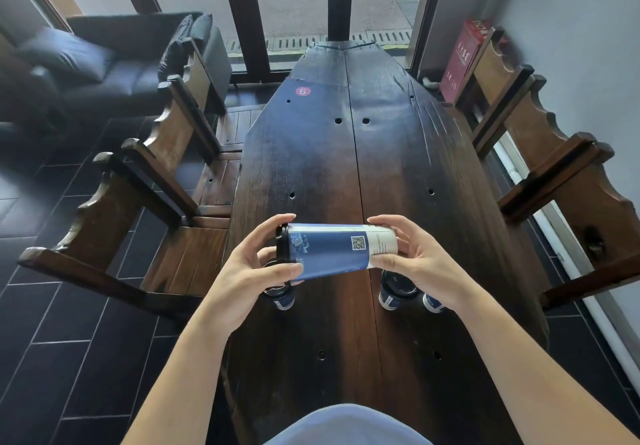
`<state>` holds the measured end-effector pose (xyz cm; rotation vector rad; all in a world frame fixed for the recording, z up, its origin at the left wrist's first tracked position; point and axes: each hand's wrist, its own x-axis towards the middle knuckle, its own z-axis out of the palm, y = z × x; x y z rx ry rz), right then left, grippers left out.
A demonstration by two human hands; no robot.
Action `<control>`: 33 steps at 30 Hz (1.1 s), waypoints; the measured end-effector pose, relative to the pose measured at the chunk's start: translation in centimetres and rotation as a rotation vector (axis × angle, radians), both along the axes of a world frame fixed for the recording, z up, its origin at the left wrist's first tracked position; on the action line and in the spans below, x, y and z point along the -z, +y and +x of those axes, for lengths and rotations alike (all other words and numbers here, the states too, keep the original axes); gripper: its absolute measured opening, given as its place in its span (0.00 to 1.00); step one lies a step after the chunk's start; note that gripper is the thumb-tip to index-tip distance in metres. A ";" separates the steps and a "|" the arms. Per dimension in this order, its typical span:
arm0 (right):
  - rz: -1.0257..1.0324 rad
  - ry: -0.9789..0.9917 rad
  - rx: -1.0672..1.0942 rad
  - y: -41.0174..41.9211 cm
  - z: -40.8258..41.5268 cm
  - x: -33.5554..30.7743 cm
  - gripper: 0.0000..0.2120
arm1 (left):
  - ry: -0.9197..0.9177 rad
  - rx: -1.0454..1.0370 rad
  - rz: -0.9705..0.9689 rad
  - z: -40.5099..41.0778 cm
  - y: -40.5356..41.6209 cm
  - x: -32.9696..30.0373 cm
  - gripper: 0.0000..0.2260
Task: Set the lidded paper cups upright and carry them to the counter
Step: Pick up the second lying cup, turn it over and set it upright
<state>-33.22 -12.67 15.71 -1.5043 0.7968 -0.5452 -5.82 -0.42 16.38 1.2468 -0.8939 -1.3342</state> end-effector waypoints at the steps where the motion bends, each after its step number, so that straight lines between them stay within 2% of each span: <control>1: -0.011 0.003 -0.008 0.1 0.1 0.1 0.28 | 0.005 -0.014 0.009 0.0 0.1 -0.1 0.34; 5: -0.032 -0.010 -0.039 0.3 0.2 0.0 0.29 | 0.003 -0.009 0.039 -0.2 0.4 -0.2 0.33; 11: -0.020 -0.031 -0.060 0.6 -0.4 -0.3 0.28 | -0.051 0.027 -0.032 -0.2 1.4 -0.1 0.37; 16: -0.117 0.027 -0.085 1.1 -0.3 -0.1 0.34 | -0.004 -0.019 -0.015 -0.8 2.1 -0.3 0.34; 20: -0.138 0.015 -0.086 1.4 -0.5 0.0 0.34 | -0.024 0.006 -0.024 -0.9 2.7 -0.2 0.35; 24: -0.130 0.058 -0.099 1.8 -1.1 0.0 0.36 | -0.087 -0.010 -0.040 -1.2 2.8 -0.3 0.27; 27: -0.280 0.146 -0.072 2.3 -1.2 -0.4 0.38 | -0.042 -0.032 -0.016 -1.8 2.6 -0.6 0.27; 29: -0.401 0.152 -0.053 2.3 -1.2 -0.9 0.36 | -0.008 -0.017 0.004 -2.0 2.5 -0.6 0.28; 33: -0.375 0.143 -0.036 2.2 -1.8 -1.0 0.34 | -0.043 0.046 -0.038 -2.2 2.6 -0.6 0.32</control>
